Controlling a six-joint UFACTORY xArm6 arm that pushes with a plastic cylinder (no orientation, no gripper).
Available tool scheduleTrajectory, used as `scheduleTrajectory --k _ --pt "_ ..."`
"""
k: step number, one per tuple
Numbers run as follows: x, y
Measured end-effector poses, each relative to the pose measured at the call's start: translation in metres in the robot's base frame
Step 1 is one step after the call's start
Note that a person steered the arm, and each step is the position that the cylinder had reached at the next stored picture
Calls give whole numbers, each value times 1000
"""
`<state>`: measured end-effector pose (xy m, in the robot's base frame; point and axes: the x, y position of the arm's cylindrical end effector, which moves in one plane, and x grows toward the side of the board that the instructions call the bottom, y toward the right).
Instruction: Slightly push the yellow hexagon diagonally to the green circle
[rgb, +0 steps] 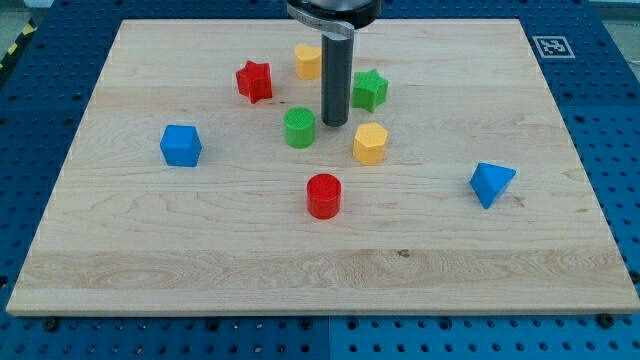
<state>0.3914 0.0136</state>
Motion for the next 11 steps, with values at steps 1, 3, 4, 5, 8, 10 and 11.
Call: scheduleTrajectory --k 1,3,4,5,8,10,11 --pt "7 6" --pt "22 12" --pt "15 12" --pt "10 21" --pt "19 59" --pt "29 69" --pt "31 120"
